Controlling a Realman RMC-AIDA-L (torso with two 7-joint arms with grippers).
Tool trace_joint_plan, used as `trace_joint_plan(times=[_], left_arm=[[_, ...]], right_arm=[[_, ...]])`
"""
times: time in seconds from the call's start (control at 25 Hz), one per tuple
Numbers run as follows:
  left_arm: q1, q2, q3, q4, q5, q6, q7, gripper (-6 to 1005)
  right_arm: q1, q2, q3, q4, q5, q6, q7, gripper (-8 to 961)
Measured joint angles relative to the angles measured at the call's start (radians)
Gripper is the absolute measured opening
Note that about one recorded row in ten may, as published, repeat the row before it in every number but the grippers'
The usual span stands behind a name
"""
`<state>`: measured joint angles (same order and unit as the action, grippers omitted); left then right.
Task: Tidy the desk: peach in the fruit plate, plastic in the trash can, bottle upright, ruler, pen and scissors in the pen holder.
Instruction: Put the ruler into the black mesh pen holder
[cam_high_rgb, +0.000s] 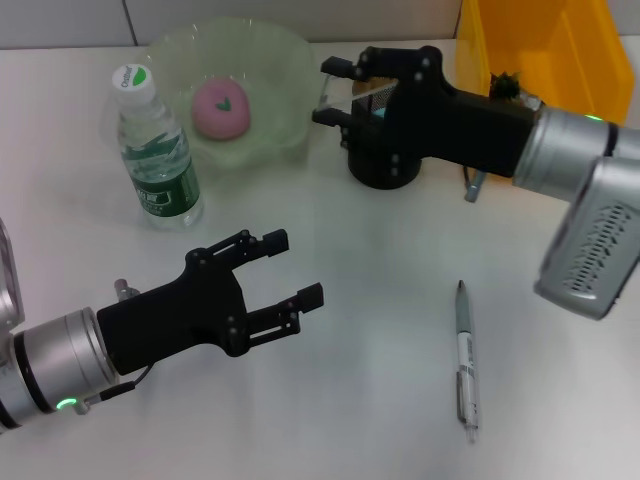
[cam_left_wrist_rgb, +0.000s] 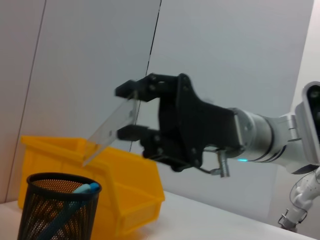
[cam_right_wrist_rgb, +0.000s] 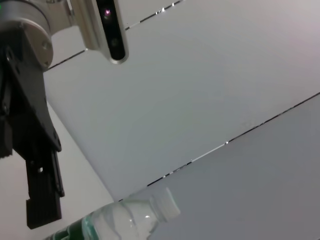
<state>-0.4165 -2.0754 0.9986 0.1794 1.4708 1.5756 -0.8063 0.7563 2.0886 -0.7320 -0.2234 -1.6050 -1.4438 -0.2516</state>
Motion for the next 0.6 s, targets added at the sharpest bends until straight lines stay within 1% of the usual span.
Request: trace_joint_plan(times=[0.36,0.6], left_arm=[[-0.003,0.0,0.0,0.001,0.0,0.014,0.002,784],[0.006,0.003,0.0,0.007,0.004,0.005,0.003,784]], right_arm=[[0.039,0.0,-0.002,0.046,0.028,0.075,0.009,401],[0.045,0.001,0.001,0.049,0.029,0.081,0.079,402]])
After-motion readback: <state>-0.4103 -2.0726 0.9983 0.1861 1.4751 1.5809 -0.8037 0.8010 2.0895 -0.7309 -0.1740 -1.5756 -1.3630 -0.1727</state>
